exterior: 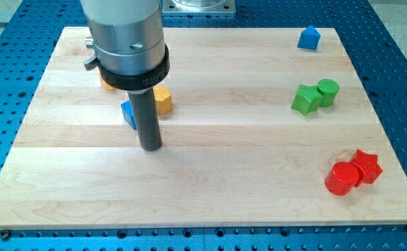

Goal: Slide the cube to the left side of the triangle

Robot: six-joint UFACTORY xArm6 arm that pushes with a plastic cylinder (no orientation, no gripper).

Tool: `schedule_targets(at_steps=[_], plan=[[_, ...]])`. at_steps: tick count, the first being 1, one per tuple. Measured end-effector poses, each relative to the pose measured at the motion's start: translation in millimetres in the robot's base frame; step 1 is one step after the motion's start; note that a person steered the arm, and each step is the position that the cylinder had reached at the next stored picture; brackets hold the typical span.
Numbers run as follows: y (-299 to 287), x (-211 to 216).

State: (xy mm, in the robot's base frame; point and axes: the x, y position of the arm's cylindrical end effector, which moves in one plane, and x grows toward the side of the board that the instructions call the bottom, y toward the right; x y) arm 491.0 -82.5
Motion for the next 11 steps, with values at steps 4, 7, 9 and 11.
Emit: schedule_targets(at_steps=[4, 7, 9, 11], plan=[[-124.2, -49.6], [-78.5, -107.5], [-15.7, -139.4], [97.6, -208.5]])
